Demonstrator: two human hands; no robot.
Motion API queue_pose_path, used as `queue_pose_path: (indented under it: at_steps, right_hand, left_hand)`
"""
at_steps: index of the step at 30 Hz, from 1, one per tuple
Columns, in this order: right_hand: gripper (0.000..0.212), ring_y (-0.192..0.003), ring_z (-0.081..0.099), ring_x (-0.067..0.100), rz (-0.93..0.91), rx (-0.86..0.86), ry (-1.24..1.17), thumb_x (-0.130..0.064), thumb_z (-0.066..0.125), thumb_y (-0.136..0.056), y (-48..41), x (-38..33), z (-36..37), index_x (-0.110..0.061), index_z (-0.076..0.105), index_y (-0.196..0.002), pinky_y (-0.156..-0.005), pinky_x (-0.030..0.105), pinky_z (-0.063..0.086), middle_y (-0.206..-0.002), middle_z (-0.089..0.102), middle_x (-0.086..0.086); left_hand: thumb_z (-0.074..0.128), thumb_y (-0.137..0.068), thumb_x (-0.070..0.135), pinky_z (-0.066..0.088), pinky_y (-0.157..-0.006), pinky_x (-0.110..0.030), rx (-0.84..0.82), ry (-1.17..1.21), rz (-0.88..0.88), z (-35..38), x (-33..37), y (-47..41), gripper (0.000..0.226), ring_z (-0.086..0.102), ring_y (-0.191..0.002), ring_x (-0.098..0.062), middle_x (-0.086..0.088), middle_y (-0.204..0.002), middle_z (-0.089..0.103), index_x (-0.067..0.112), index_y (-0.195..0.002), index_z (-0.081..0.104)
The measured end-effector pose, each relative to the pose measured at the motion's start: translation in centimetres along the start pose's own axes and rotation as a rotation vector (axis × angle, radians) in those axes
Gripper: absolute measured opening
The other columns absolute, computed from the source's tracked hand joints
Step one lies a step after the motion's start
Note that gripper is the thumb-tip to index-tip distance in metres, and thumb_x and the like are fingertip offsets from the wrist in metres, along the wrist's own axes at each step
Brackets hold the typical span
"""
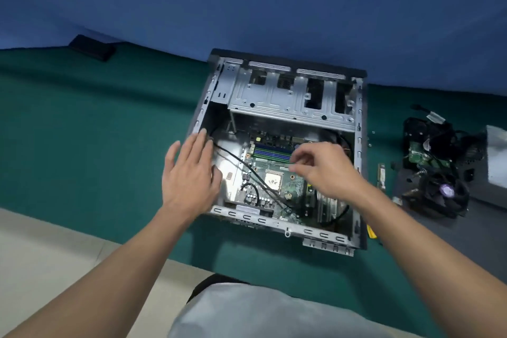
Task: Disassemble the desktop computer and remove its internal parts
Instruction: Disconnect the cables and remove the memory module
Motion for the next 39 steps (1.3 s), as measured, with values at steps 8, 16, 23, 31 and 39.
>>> queue_pose_path:
  at_steps: [8, 16, 23, 31, 39]
  right_hand:
    - [0.01, -0.079, 0.063, 0.006, -0.103, -0.194, 0.061, -0.03, 0.07, -0.087, -5.3, -3.3, 6.6, -0.021, 0.068, -0.083, -0.07, 0.02, 0.047, -0.087, 0.068, -0.007]
    - [0.019, -0.081, 0.057, 0.011, -0.239, -0.413, 0.373, -0.032, 0.062, -0.091, -8.0, -3.3, 10.4, -0.026, 0.053, -0.075, -0.077, 0.036, 0.053, -0.085, 0.063, -0.005]
    - [0.022, -0.068, 0.051, 0.004, -0.319, -0.457, 0.487, -0.038, 0.059, -0.093, -8.9, -2.5, 12.3, -0.025, 0.05, -0.077, -0.061, 0.03, 0.047, -0.075, 0.055, -0.009]
    - [0.017, -0.068, 0.053, 0.002, -0.295, -0.456, 0.477, -0.035, 0.059, -0.092, -9.4, -1.4, 13.4, -0.023, 0.058, -0.081, -0.064, 0.029, 0.051, -0.076, 0.062, -0.008]
    - [0.015, -0.064, 0.048, -0.006, -0.272, -0.474, 0.482, -0.032, 0.059, -0.093, -9.4, -1.7, 13.5, -0.024, 0.057, -0.08, -0.063, 0.028, 0.048, -0.066, 0.062, -0.006]
  left_hand:
    - [0.04, -0.092, 0.039, 0.035, -0.105, -0.043, -0.125, 0.222, -0.226, 0.8, -1.3, -0.6, 0.073, 0.028, -0.141, -0.021, -0.005, -0.163, 0.008, 0.016, -0.154, 0.01]
    - [0.044, -0.091, 0.034, 0.047, -0.072, -0.038, -0.13, 0.291, -0.224, 0.9, -1.4, -0.7, 0.071, 0.051, -0.112, -0.026, -0.006, -0.16, 0.014, 0.015, -0.152, 0.014]
    - [0.037, -0.087, 0.035, 0.047, -0.071, -0.037, -0.134, 0.266, -0.216, 1.1, -1.5, -0.6, 0.072, 0.052, -0.108, -0.025, -0.008, -0.159, 0.02, 0.013, -0.152, 0.017]
    - [0.032, -0.084, 0.035, 0.047, -0.074, -0.038, -0.13, 0.273, -0.221, 1.0, -1.5, -0.6, 0.073, 0.051, -0.109, -0.025, -0.007, -0.158, 0.021, 0.013, -0.152, 0.019]
    - [0.041, -0.088, 0.032, 0.046, -0.073, -0.038, -0.12, 0.28, -0.226, 1.1, -1.4, -0.6, 0.071, 0.05, -0.11, -0.026, -0.007, -0.158, 0.021, 0.013, -0.152, 0.018]
Point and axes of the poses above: each hand's wrist, its own y-axis away from the middle knuckle, its own z-axis out of the palm, x = y × z, the point moved 1 cm from there along -y, towards the middle knuckle
